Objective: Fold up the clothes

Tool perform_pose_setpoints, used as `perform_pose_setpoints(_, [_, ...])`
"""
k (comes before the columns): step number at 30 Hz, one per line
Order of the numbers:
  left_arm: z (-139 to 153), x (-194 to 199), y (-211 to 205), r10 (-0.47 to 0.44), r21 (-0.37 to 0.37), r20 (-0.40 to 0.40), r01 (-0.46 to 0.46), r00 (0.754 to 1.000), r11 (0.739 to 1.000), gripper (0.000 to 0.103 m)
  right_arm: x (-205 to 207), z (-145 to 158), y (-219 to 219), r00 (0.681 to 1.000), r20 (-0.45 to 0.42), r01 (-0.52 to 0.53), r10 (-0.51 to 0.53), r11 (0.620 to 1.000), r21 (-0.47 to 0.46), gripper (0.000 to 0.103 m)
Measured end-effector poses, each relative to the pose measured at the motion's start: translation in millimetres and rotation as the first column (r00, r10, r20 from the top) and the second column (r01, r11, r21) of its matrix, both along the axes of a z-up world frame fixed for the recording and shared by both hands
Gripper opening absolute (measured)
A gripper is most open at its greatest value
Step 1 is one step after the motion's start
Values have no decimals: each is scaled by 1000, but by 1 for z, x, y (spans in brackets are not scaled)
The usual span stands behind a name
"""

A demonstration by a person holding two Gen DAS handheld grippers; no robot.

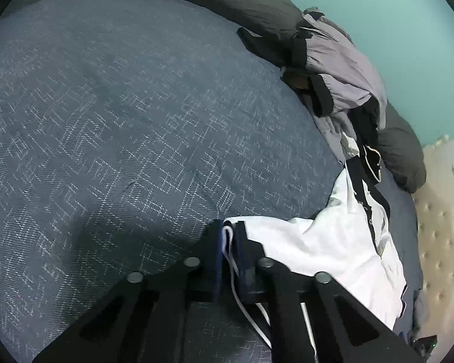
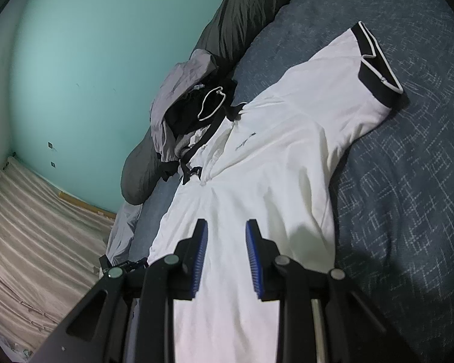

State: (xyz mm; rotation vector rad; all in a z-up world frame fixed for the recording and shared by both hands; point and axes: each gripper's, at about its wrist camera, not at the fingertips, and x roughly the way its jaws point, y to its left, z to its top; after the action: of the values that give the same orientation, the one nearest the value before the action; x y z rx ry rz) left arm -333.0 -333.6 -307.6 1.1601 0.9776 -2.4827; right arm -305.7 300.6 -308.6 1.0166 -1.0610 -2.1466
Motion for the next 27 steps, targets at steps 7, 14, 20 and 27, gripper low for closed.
perform_pose_setpoints(7, [3, 12, -13, 66, 15, -14, -66, 998, 998, 4, 0, 0, -1, 1000, 0, -3, 3, 1000, 2, 26])
perform_pose_setpoints(14, [-9, 7, -17, 69, 5, 20, -69, 997, 998, 4, -1, 0, -1, 1000, 2, -3, 3, 1000, 7, 26])
perform_pose_setpoints(20, [-4, 12, -16, 48, 0, 12, -48, 999, 999, 12, -2, -2, -2, 1000, 8, -9, 9, 1000, 9, 26])
perform_pose_setpoints(27, [14, 41, -17, 47, -27, 36, -46, 998, 999, 28, -4, -1, -6, 999, 22, -27, 27, 1000, 10, 26])
